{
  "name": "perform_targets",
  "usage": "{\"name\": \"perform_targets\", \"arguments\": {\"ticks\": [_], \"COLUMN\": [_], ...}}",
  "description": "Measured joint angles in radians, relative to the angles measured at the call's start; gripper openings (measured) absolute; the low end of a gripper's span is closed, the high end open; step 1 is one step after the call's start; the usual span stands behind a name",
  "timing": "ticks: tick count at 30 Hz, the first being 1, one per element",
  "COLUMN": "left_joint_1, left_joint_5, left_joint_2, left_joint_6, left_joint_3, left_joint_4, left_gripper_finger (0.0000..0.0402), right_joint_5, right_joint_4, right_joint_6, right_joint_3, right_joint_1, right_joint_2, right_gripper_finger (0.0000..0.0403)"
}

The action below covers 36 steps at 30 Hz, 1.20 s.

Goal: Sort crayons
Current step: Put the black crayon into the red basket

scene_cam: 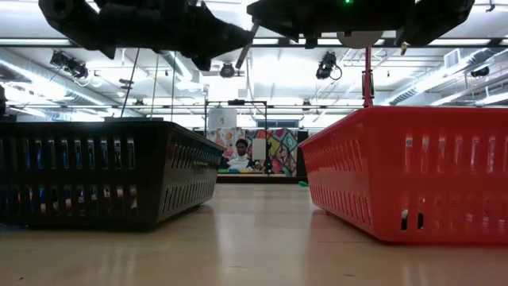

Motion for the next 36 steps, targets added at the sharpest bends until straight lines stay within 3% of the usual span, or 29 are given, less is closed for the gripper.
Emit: {"name": "perform_targets", "arguments": {"ticks": [10,20,22,32,36], "left_joint_1": [0.001,0.001,0.003,-0.004,-0.005], "left_joint_5": [-0.001,-0.004,-0.014,-0.071,-0.068], "left_joint_2": [0.048,0.049,0.049,0.048,0.048], "left_joint_6": [0.000,0.002,0.002,-0.002,-0.028], "left_joint_3": [-0.001,-0.001,-0.001,0.000,0.000], "left_joint_4": [0.138,0.139,0.127,-0.050,-0.193], "left_gripper_finger": [0.0037,0.0037,0.0039,0.0139,0.0156], "right_joint_5": [0.000,0.004,0.004,0.084,0.083], "right_joint_4": [-0.002,-0.018,-0.032,-0.120,-0.171], "right_joint_6": [0.000,0.010,0.020,0.124,0.201], "right_joint_3": [0.000,0.000,0.000,0.000,0.000], "right_joint_1": [0.000,-0.010,-0.013,-0.012,-0.002], "right_joint_2": [0.000,0.000,0.000,0.000,0.000], "right_gripper_finger": [0.0142,0.0032,0.0027,0.0044,0.0044]}}
